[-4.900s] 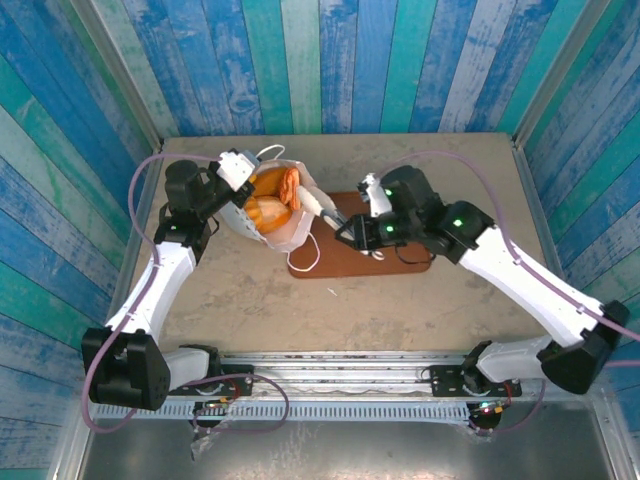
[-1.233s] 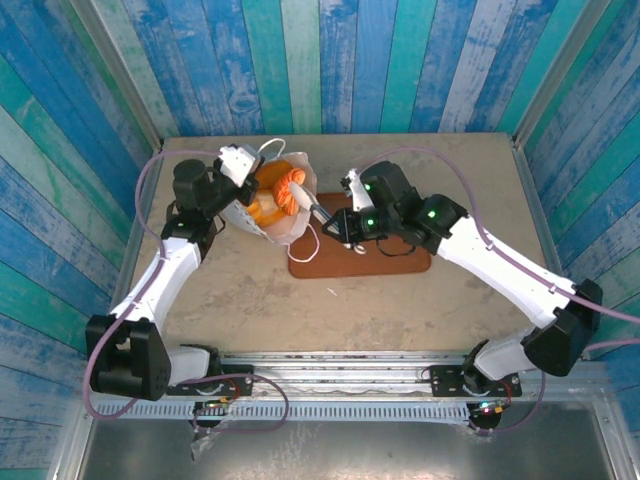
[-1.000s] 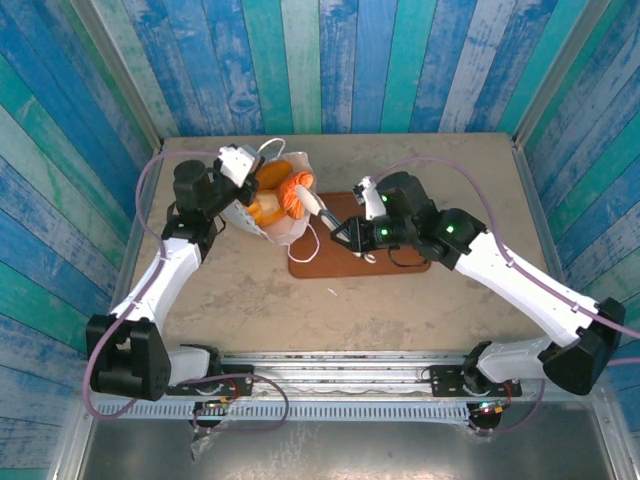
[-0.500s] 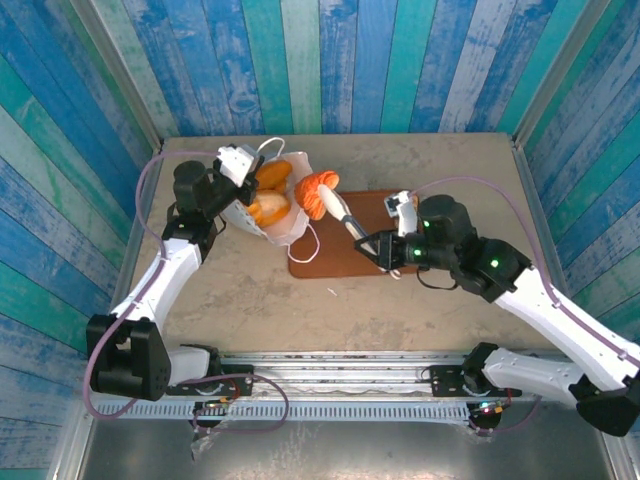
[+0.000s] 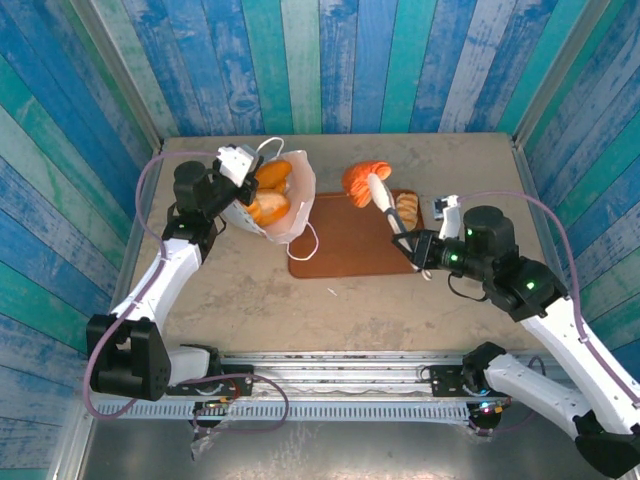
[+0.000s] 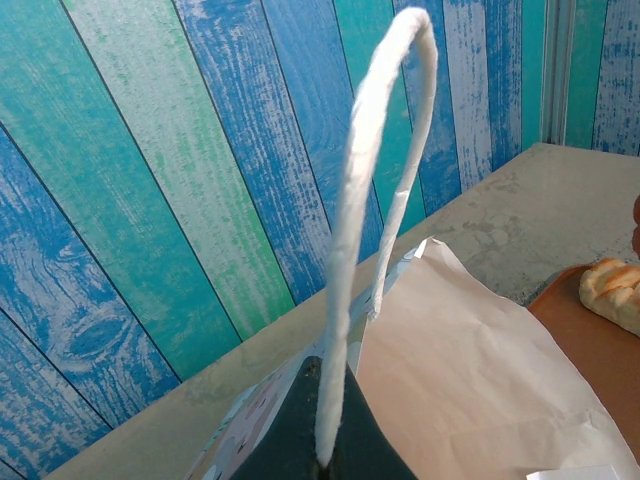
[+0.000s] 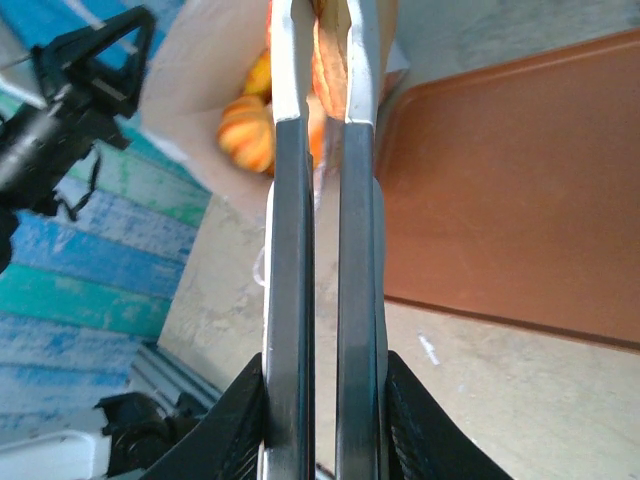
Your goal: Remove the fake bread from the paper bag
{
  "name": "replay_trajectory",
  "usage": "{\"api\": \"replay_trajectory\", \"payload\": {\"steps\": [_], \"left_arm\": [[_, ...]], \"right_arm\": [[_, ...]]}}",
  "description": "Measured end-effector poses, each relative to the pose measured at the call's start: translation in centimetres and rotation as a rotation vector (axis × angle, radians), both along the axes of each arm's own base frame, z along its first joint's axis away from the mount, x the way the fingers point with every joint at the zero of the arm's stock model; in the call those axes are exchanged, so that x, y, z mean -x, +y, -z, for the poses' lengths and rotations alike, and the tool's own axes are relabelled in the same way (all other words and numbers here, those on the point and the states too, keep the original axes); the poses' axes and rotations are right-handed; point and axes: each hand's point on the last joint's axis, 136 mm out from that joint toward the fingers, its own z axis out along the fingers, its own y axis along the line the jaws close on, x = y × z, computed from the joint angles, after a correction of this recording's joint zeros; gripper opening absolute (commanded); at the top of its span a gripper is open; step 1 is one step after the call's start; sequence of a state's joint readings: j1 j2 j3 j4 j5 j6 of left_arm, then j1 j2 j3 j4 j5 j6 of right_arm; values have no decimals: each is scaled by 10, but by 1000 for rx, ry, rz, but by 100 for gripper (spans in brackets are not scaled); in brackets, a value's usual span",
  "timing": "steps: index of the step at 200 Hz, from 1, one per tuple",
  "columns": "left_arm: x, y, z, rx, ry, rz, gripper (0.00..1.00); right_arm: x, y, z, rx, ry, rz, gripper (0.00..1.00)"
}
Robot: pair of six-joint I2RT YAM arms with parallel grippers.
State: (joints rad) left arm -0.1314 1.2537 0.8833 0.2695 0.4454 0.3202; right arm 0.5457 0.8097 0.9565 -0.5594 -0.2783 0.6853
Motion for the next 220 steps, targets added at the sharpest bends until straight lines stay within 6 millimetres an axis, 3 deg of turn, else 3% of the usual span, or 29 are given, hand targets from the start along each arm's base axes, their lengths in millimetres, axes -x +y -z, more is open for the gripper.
{"api": "replay_trajectory", "payload": {"steps": [31, 63, 149, 220], "left_arm": [[0, 0, 0, 0, 0, 0, 0], [0, 0, 0, 0, 0, 1, 0], [-1, -2, 3, 3, 8, 6, 0], [-1, -3, 3, 3, 9, 10, 0]], "right_arm": [[-12, -17, 23, 7, 64, 61, 21], [-22, -20, 53, -3, 158, 67, 23], [-66, 0, 103, -99, 325, -19, 22], [-80, 8, 128, -110, 378, -49, 21]]}}
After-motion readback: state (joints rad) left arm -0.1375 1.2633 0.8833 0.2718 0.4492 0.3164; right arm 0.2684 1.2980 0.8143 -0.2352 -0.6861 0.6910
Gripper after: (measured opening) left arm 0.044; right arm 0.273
